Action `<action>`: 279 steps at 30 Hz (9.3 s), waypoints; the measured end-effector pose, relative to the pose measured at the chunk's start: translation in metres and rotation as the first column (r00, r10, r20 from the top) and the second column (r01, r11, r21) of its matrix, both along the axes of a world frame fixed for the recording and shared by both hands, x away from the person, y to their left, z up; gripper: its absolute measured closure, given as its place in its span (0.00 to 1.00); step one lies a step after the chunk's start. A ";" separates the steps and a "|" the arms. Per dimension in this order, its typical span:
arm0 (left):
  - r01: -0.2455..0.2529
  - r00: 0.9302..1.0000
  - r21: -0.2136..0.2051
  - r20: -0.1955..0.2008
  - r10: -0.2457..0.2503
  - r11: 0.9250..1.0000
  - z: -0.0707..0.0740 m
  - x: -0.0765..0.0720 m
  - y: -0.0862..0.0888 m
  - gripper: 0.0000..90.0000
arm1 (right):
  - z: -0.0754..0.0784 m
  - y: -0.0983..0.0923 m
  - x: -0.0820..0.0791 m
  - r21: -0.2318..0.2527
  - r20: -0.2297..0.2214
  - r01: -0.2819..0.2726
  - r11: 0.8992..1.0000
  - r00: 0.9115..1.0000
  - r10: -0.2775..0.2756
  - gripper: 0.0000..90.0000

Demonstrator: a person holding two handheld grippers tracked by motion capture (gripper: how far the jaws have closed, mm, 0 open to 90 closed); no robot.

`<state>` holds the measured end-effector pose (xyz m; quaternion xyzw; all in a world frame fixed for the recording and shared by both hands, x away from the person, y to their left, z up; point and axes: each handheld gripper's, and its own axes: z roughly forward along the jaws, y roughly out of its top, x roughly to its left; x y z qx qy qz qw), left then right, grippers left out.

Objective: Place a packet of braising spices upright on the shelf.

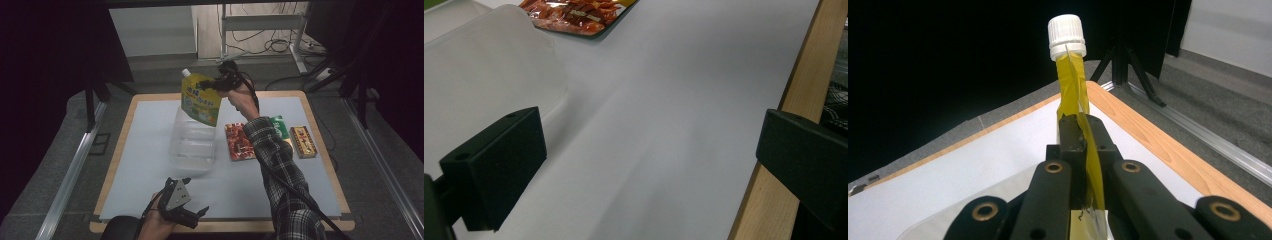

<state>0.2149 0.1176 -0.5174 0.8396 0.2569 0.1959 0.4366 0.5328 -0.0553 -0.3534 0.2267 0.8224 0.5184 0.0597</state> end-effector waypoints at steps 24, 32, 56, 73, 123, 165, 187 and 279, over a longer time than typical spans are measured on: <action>0.013 1.000 0.017 -0.002 -0.013 1.000 -0.002 -0.001 -0.004 0.00 | -0.051 0.016 0.009 -0.018 -0.089 0.018 1.000 0.996 -0.019 0.98; 0.009 1.000 0.014 0.003 -0.009 1.000 -0.001 -0.001 -0.003 0.00 | -0.048 0.015 0.002 -0.079 -0.025 0.028 0.996 0.999 -0.030 0.63; -0.002 1.000 0.026 0.004 0.001 1.000 -0.003 0.000 -0.005 0.00 | -0.042 -0.032 -0.023 -0.150 -0.010 0.024 0.988 1.000 -0.025 0.11; 0.004 1.000 0.035 0.014 -0.004 0.999 -0.004 -0.001 -0.006 0.00 | -0.045 -0.080 -0.055 -0.225 0.006 0.026 0.974 1.000 -0.026 0.07; 0.007 1.000 0.040 0.017 -0.007 0.999 -0.005 0.000 -0.008 0.00 | -0.118 -0.206 -0.081 -0.250 0.012 0.266 0.931 0.962 -0.272 0.12; 0.019 1.000 0.062 0.011 -0.020 0.998 -0.008 0.000 -0.011 0.00 | -0.155 -0.231 -0.016 -0.308 -0.216 0.385 0.870 0.862 -0.458 0.06; 0.025 1.000 0.071 0.012 -0.026 0.997 -0.008 0.000 -0.013 0.00 | -0.148 -0.225 -0.041 -0.252 -0.314 0.344 0.905 0.856 -0.412 0.02; 0.020 0.999 0.094 0.043 -0.024 0.995 -0.007 -0.003 -0.015 0.00 | -0.009 -0.160 -0.091 -0.111 -0.010 0.164 0.980 0.986 -0.166 0.99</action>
